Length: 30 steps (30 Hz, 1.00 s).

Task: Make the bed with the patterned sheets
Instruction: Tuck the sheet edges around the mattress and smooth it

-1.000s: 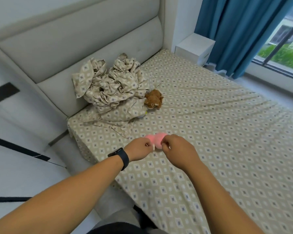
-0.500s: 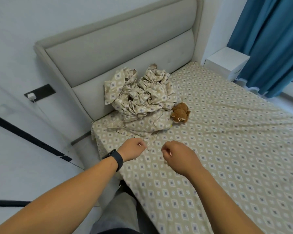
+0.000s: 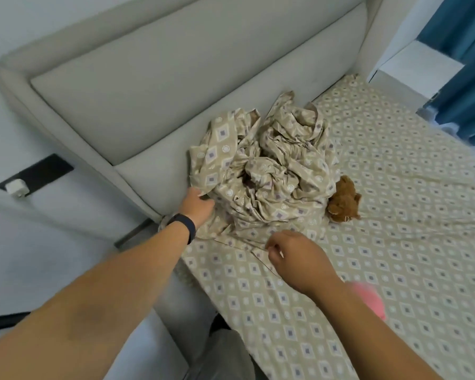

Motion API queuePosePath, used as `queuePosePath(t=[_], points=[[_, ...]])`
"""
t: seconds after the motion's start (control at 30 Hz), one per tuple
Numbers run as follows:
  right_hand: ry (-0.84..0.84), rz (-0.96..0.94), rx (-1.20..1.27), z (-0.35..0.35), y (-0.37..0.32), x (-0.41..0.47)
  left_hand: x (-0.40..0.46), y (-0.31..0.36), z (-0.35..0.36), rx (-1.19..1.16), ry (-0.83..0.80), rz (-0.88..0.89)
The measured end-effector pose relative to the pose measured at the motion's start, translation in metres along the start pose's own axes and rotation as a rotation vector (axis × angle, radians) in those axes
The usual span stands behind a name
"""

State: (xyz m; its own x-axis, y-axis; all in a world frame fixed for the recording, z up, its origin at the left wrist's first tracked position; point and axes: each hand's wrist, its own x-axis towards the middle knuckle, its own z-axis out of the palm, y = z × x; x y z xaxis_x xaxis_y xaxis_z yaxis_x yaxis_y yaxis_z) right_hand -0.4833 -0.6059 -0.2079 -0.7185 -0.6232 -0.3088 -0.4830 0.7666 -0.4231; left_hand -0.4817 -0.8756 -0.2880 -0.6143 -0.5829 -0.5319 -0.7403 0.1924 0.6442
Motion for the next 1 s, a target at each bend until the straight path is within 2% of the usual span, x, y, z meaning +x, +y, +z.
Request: queuePosePath(t=[0.13, 0.23, 0.3, 0.4, 0.47, 0.67, 0.83, 0.93, 1.0], points=[[-0.031, 0.068, -0.007, 0.005, -0.006, 0.062, 0.083, 0.021, 0.000, 0.004, 0.071, -0.029], [0.007, 0.106, 0.044, 0.008, -0.006, 0.093, 0.125, 0.033, 0.008, 0.011, 0.113, -0.003], [0.029, 0.132, 0.074, 0.009, -0.005, 0.100, 0.136, 0.039, 0.012, 0.021, 0.103, -0.015], [0.022, 0.182, 0.101, 0.012, -0.003, 0.104, 0.143, 0.050, 0.020, -0.179, 0.072, -0.056], [0.032, 0.223, 0.126, 0.011, -0.002, 0.105, 0.138, 0.057, 0.024, -0.215, -0.011, -0.041], [0.261, 0.282, 0.162, -0.002, 0.007, 0.103, 0.046, 0.102, 0.053, -0.360, -0.412, 0.062], [0.408, 0.256, 0.156, -0.024, 0.031, 0.042, -0.074, 0.128, 0.059, -0.207, -0.659, 0.368], [0.461, 0.203, 0.239, -0.037, 0.042, 0.004, -0.122, 0.124, 0.059, -0.151, -0.666, 0.571], [0.543, 0.250, 0.448, -0.047, 0.043, -0.029, -0.143, 0.114, 0.064, -0.142, -0.557, 0.653]])
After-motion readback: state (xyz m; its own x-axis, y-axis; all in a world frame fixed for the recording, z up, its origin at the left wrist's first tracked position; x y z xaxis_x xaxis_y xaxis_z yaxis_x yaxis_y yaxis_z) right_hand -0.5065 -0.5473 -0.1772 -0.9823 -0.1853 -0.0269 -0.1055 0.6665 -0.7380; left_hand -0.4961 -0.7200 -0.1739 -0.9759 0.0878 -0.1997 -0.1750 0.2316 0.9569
